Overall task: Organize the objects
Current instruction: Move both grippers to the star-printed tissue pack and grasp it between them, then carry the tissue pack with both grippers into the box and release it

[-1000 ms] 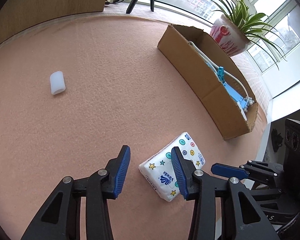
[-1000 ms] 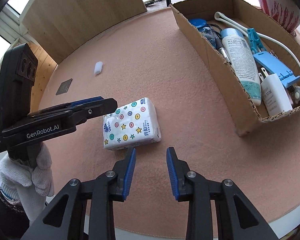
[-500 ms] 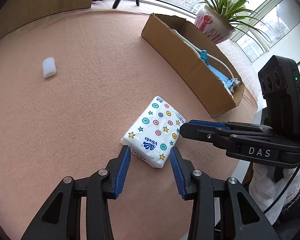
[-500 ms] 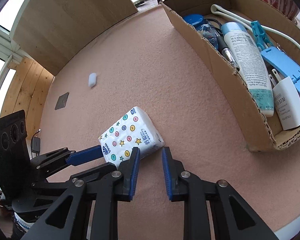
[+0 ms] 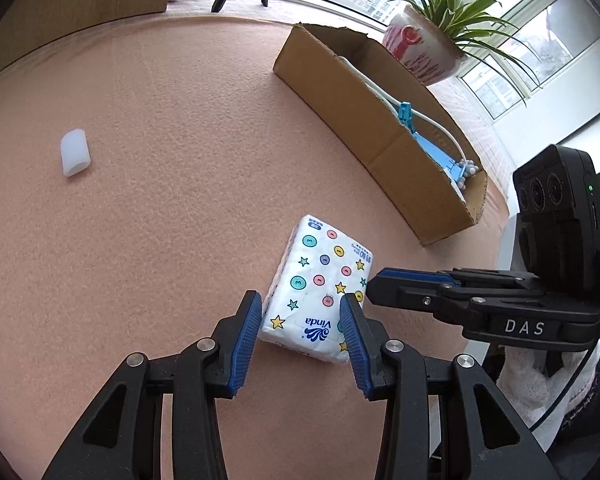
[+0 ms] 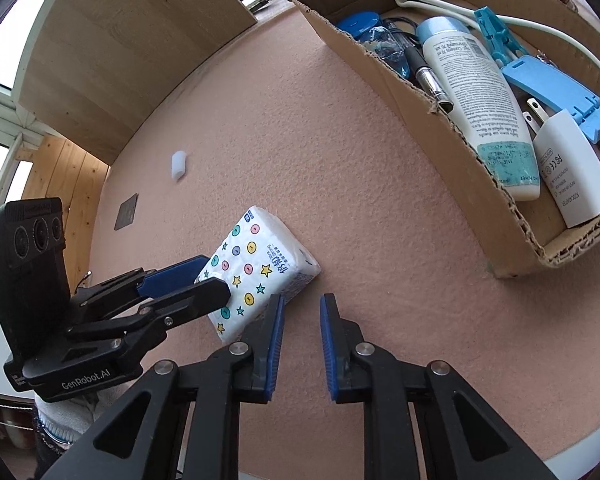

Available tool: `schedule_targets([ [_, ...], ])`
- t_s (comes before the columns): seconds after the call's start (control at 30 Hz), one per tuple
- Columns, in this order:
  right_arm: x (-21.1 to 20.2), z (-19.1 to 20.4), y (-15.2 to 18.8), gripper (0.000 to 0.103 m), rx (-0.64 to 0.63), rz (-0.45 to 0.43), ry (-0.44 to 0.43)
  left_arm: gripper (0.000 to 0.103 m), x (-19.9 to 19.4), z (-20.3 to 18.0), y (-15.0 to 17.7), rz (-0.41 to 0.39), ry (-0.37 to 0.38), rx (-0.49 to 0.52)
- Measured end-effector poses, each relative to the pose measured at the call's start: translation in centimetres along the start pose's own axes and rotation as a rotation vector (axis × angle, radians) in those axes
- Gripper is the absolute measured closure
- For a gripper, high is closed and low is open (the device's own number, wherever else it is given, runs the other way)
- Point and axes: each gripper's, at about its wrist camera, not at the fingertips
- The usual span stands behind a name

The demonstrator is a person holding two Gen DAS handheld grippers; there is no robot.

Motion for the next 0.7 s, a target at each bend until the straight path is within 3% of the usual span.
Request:
schedule_targets([
  [0.13, 0.5, 0.2, -1.3, 0.086, -0.012, 0.007, -0.007, 0.059, 0.1, -1.6, 1.2, -0.001, -0.033, 0.032],
  [0.3, 0.7, 0.7, -2.4, 0.086, -0.022, 0.014, -0.044, 0.058, 0.0, -1.5, 1.3, -0.031, -0.079, -0.023],
  [0.43, 0.3, 1.3, -1.8, 0.073, -0.048, 0.002, -0.05, 0.057, -0.1, -2.1, 1.4, -0.048, -0.116, 0.005],
  [0.7, 1.7, 1.4, -1.3, 0.073, -0.051, 0.068, -0.068, 0.058, -0.2, -3.0, 1.6, -0.044, -0.119, 0.029],
])
Point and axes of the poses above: each gripper's, at about its wrist camera, not at the fingertips, and x roughly the way its jaws point, z to its left, y to its underside, and after that the axes turned 10 degrees about -y, right-handed
